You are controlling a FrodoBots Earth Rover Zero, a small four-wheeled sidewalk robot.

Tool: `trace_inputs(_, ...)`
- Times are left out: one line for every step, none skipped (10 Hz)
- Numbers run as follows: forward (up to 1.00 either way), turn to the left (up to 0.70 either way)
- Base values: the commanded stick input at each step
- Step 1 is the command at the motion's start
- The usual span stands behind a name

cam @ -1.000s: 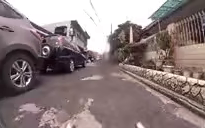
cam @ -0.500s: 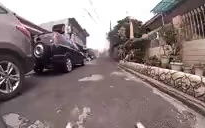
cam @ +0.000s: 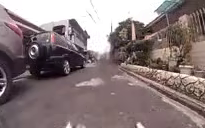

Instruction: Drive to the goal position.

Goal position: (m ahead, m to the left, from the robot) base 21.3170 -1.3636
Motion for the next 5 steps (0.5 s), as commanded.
trace_inputs(0.7, 0.14)
trace_inputs(0.7, 0.14)
trace_inputs(0.7, 0.14)
trace_inputs(0.7, 0.14)
trace_inputs(0.7, 0.14)
